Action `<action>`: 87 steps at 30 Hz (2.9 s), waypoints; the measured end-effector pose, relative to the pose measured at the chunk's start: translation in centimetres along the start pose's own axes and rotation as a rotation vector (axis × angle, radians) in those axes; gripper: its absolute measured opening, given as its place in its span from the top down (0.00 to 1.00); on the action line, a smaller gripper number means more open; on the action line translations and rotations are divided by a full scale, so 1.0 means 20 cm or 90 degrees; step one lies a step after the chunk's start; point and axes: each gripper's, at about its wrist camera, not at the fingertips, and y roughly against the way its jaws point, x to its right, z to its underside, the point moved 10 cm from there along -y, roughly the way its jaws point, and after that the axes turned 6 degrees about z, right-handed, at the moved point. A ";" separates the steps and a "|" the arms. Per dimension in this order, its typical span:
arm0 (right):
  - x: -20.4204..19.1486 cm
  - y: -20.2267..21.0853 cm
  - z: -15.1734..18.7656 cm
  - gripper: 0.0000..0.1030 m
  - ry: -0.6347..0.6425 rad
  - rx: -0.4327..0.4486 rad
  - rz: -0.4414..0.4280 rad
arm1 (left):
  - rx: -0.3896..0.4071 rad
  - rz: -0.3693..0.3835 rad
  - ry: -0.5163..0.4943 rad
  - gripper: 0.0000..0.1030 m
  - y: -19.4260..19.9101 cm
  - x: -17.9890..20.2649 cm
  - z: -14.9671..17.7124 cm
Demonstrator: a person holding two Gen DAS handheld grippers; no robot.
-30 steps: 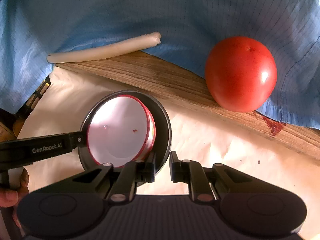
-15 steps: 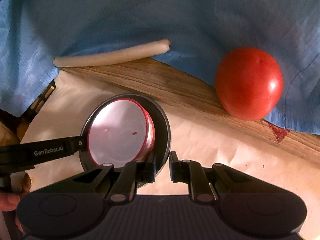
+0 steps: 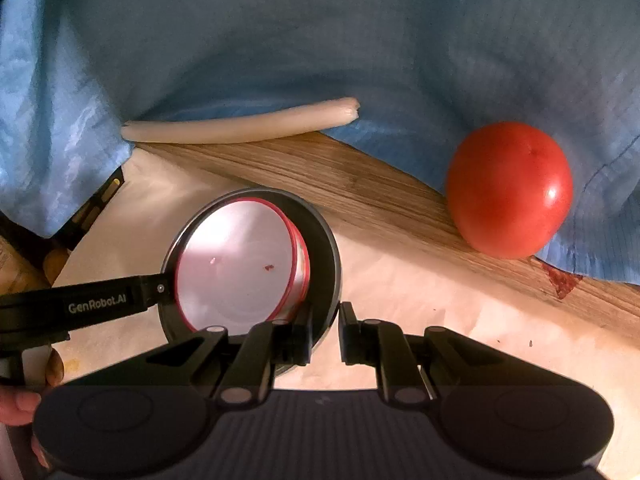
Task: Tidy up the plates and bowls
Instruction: 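Lift the steel plate and bowl stack with both grippers, then carry the stack with both grippers toward the middle of the paper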
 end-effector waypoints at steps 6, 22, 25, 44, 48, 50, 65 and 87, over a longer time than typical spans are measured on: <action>-0.02 0.02 0.01 0.86 0.007 0.003 -0.003 | 0.006 0.000 0.009 0.93 0.02 -0.01 0.00; -0.07 0.11 0.04 0.86 0.026 0.020 -0.009 | 0.029 0.004 0.021 0.93 0.14 -0.02 0.03; -0.08 0.13 0.05 0.86 0.029 0.027 -0.012 | 0.036 0.004 0.021 0.93 0.18 -0.01 0.04; -0.04 0.32 0.20 0.86 0.041 0.054 -0.037 | 0.056 0.001 0.017 0.93 0.37 0.09 0.20; -0.03 0.34 0.24 0.86 0.040 0.055 -0.039 | 0.052 0.001 0.014 0.93 0.38 0.10 0.24; -0.03 0.34 0.26 0.86 0.039 0.054 -0.041 | 0.048 0.001 0.014 0.93 0.39 0.10 0.26; -0.01 0.36 0.43 0.86 0.022 0.024 -0.059 | 0.009 -0.011 0.026 0.93 0.42 0.09 0.44; 0.05 0.33 0.58 0.86 -0.006 -0.007 -0.073 | -0.022 -0.021 0.014 0.93 0.40 0.09 0.58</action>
